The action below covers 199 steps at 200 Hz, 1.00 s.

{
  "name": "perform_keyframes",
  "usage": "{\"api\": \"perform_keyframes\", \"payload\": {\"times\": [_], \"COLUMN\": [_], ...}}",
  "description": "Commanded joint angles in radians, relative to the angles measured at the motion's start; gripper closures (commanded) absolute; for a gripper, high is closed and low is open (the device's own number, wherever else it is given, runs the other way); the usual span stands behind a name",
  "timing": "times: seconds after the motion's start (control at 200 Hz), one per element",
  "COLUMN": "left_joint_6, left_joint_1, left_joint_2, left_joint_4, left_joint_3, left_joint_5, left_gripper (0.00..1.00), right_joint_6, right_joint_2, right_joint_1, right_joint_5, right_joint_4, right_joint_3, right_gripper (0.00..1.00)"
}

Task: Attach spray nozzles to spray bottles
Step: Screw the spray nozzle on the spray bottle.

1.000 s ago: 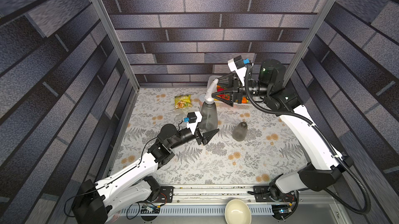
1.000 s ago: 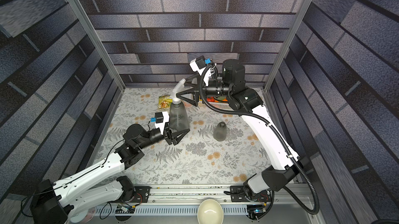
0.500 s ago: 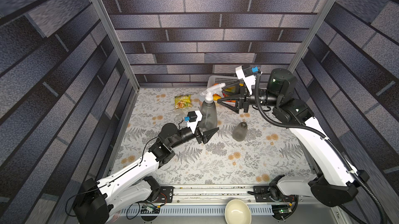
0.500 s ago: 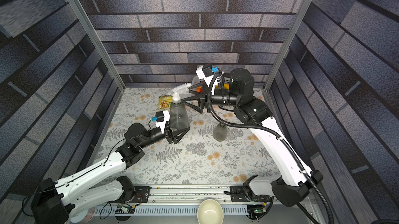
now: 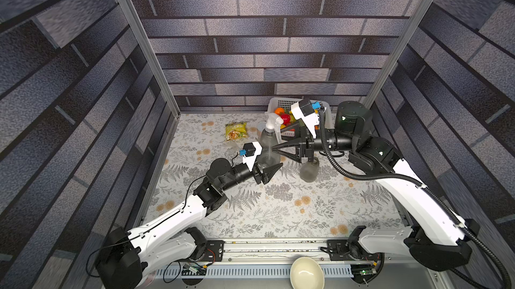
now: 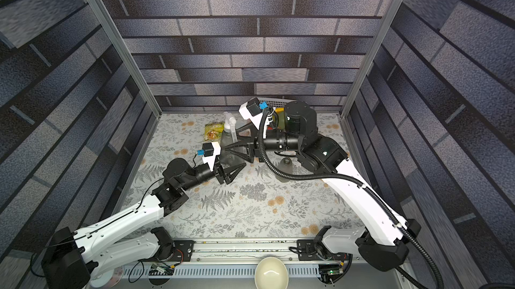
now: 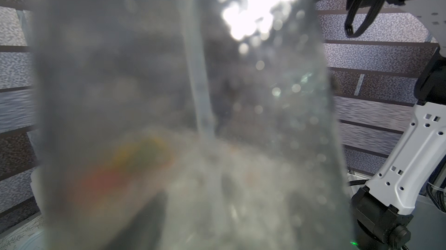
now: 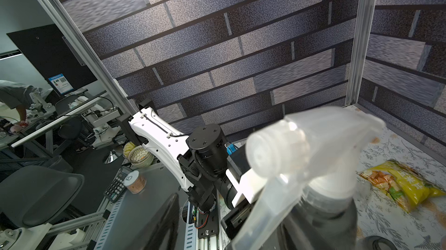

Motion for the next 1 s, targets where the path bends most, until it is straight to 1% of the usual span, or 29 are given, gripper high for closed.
{"api": "perform_keyframes", "payload": {"times": [0.0,0.13,0.255,0.321,0.401,0.491,0.591,0.802,0.867,0.942,0.992], "left_joint_6": [0.048,0.056,0.059,0.058,0.058,0.052,0.033,0.002,-0.003,-0.008,-0.012], "left_joint_1": [-0.022,-0.04,-0.045,-0.044,-0.045,-0.04,-0.023,0.012,0.014,0.015,0.015], "left_joint_2": [0.007,0.011,0.01,0.008,0.002,-0.004,-0.011,-0.02,-0.019,-0.017,-0.016], "left_joint_4": [-0.003,0.003,0.011,0.017,0.023,0.033,0.049,0.084,0.087,0.086,0.088], "left_joint_3": [0.046,0.046,0.04,0.037,0.03,0.022,0.014,0.001,0.002,0.001,0.0], "left_joint_5": [-0.027,-0.035,-0.037,-0.038,-0.039,-0.039,-0.032,-0.015,-0.007,0.0,0.007], "left_gripper": [0.45,0.45,0.45,0.45,0.45,0.45,0.46,0.46,0.46,0.46,0.46], "right_joint_6": [0.025,0.029,0.03,0.029,0.027,0.025,0.021,0.006,-0.01,-0.038,-0.058], "right_joint_2": [0.035,0.083,0.108,0.114,0.103,0.085,0.063,0.008,-0.025,-0.061,-0.081], "right_joint_1": [0.036,0.071,0.088,0.094,0.101,0.105,0.107,0.107,0.108,0.107,0.106], "right_joint_5": [0.041,0.065,0.106,0.12,0.144,0.163,0.179,0.231,0.294,0.357,0.417], "right_joint_4": [0.022,0.014,0.002,-0.009,-0.021,-0.035,-0.07,-0.135,-0.14,-0.149,-0.147], "right_joint_3": [0.032,0.071,0.079,0.08,0.075,0.064,0.047,-0.015,-0.042,-0.054,-0.052], "right_gripper": [0.4,0.43,0.43,0.41,0.4,0.37,0.35,0.35,0.39,0.41,0.44]}}
